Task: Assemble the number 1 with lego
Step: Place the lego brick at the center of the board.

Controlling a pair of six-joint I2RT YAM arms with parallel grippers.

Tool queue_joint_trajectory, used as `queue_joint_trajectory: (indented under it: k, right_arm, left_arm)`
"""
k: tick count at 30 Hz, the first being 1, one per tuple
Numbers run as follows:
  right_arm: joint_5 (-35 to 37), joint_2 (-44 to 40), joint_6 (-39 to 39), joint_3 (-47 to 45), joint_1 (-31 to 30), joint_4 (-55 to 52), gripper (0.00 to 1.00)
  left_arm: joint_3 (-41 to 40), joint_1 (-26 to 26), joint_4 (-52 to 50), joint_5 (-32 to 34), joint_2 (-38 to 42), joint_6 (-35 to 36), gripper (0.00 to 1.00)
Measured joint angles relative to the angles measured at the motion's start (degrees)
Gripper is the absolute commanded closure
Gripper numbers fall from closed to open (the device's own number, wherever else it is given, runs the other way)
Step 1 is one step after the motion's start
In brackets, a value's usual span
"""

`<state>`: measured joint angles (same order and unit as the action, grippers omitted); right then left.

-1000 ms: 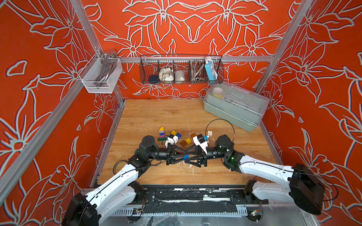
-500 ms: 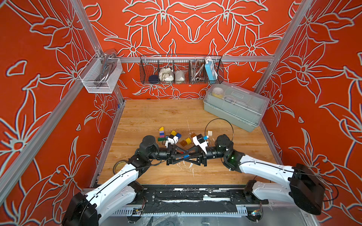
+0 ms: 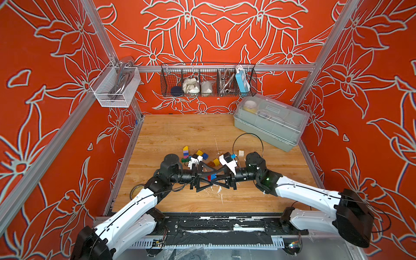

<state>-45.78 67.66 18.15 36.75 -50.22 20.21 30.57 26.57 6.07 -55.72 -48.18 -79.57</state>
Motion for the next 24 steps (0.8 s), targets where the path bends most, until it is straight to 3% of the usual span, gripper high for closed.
queue_joint_trajectory:
  k: [5,11,17,24]
  right_arm:
    - [8.76,-3.32,-0.61,4.37,0.76,-16.33,1.00]
    - [24.20,3.61,0.26,21.81,1.64,-42.05,1.00]
    - [30.99,15.78,5.57,25.83,2.62,-58.25,1.00]
    - [35.30,24.63,11.61,25.81,2.56,-63.56,1.00]
  left_arm:
    - [5.70,-8.09,-19.80,7.93,2.27,10.45,0.01]
    - [11.82,-9.66,-35.76,24.46,-1.11,23.63,0.01]
    - [6.99,-9.25,-34.58,35.36,-5.40,28.50,0.01]
    - [-0.87,-4.68,-30.18,43.87,2.97,28.24,0.01]
